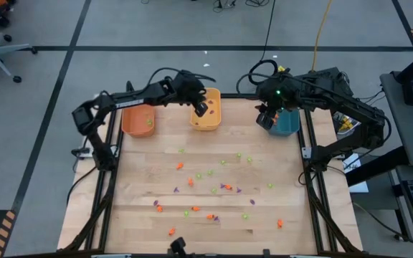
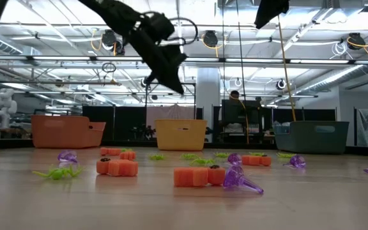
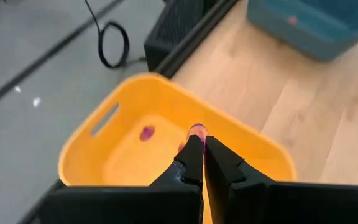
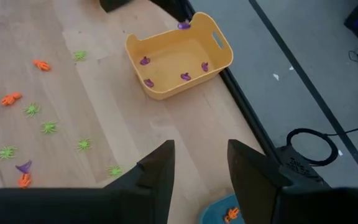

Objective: Sort Halloween decoration
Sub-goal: Put the purple witch hat toy into the yellow bin, then put the green spider toy into the orange bin

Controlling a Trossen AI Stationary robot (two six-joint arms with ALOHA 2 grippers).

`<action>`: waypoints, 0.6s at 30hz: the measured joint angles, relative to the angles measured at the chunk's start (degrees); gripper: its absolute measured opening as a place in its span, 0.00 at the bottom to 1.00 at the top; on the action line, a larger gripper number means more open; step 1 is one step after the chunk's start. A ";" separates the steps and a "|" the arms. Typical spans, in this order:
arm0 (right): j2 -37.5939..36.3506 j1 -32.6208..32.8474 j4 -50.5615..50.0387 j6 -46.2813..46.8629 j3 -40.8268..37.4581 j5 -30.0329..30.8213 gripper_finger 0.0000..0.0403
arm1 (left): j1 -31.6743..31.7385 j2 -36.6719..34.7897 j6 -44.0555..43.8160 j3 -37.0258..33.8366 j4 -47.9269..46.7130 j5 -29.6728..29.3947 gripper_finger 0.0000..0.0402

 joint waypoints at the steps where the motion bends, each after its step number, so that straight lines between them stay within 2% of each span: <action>1: 0.00 0.01 0.02 0.00 0.00 -0.03 0.33 | 0.39 0.68 0.00 0.00 -0.41 0.68 0.00; 5: 0.00 0.02 0.02 0.01 0.00 -0.09 0.33 | 1.31 3.23 -0.38 0.00 -1.70 1.59 0.00; 9: 0.00 0.02 0.02 0.42 0.00 -0.09 0.33 | 1.84 5.18 -6.34 0.00 -1.97 1.69 0.02; 12: 0.00 0.02 0.02 0.44 0.00 -0.13 0.33 | 2.07 5.95 -10.26 0.00 -1.87 1.89 0.08; 18: 0.00 0.02 0.02 0.31 0.00 -0.13 0.33 | 2.07 6.56 -10.29 0.04 -2.17 1.73 0.23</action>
